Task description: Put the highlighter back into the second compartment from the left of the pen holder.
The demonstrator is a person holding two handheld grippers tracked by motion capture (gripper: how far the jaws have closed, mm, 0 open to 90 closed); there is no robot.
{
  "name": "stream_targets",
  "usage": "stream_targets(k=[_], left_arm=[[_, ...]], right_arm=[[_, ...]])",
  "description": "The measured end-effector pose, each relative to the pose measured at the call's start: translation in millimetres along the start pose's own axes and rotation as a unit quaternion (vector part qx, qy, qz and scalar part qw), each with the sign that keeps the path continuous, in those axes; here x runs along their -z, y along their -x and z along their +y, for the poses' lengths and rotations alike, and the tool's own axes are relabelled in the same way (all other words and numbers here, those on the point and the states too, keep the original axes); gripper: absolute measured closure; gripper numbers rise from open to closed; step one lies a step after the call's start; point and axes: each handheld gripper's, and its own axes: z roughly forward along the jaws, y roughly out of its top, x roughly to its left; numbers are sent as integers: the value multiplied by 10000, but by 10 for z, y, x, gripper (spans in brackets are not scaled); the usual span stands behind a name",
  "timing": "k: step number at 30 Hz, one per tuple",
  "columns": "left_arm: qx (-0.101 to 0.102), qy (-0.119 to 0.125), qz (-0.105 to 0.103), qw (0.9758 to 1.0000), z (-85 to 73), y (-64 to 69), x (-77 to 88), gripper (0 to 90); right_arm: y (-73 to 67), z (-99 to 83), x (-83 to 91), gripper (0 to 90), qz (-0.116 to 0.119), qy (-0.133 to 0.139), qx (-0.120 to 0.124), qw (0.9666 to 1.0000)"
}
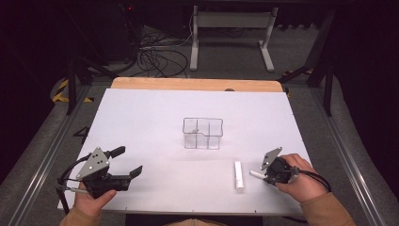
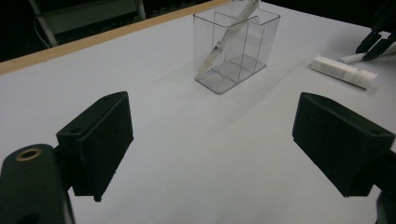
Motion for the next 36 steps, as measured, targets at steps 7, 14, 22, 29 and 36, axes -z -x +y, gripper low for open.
stream_targets(k=[7,14,22,29,36], left_arm=[[12,4,-3,10000,0,1,3,132],[13,5,1,10000,1,1,3,132],[-3,1,5,10000,1,1,1,132],[-2,0,1,10000,0,0,1,132],[10,5,1,10000,1,1,4,132]], right_arm=[[-12,2,-1,791,-30,17,-71,10000],[-16,6,27,791,-26,53,-117,9999],[-7,20,134,791,-91,223,-200,9995],[-6,82,287,791,-213,469,-263,9983],[1,144,422,791,-281,888,-466,9946]])
